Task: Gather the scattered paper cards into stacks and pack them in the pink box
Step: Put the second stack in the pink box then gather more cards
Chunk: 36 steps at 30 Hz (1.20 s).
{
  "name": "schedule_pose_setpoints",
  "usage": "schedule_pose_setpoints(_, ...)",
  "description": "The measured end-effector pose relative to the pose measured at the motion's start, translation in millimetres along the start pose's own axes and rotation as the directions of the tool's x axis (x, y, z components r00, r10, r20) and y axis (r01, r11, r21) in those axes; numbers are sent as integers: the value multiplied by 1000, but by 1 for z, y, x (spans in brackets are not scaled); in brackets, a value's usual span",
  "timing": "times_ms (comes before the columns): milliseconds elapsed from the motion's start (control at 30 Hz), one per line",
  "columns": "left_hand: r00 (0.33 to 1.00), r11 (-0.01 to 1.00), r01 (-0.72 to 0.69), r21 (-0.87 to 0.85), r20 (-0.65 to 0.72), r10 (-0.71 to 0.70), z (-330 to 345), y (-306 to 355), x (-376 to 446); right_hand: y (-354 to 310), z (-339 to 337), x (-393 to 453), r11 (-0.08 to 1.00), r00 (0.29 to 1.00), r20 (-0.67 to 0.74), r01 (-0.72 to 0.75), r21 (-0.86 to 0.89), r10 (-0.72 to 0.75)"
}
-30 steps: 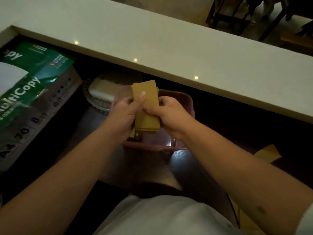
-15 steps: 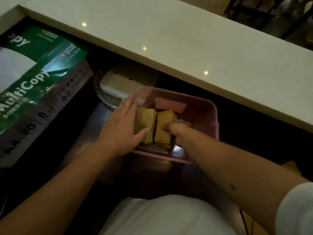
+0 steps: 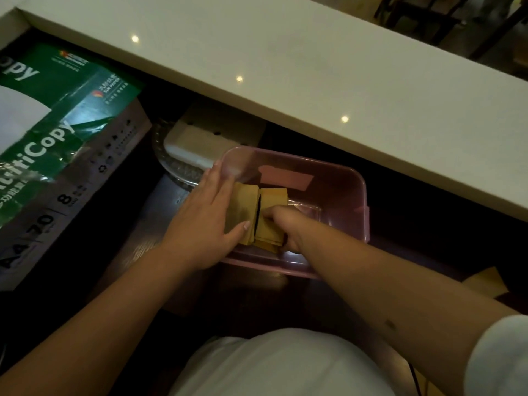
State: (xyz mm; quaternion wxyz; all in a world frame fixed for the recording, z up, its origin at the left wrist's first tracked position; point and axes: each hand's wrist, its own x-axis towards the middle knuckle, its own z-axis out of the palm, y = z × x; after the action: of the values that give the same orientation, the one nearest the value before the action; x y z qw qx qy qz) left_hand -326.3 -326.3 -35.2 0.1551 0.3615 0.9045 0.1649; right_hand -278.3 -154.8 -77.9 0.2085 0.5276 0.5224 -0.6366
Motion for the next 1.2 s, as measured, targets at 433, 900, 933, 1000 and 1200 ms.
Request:
schedule_pose_setpoints(433,999,997,25,68,32,-27,-9,6,-2,-11,-27,-47,990,969,240,18,141,-52)
schedule_pose_setpoints(900,761,761,-624,-177,85,644,72,196,-55,242,-303,-143,878,778,-462,233,-418,-426)
schedule_pose_setpoints(933,728,750,-638,-176,179,662,90,212,-59,267,-315,-132,849,763,-489,144,-509,-422)
schedule_pose_setpoints(1000,697,779,-592,-204,356,623,129,243,-63,312,-336,-120,799,759,-537,-37,-600,-368)
schedule_pose_setpoints(1200,702,894,49,-444,653,286,208,312,-78,374,-353,-105,836,831,-516,-124,-534,-206)
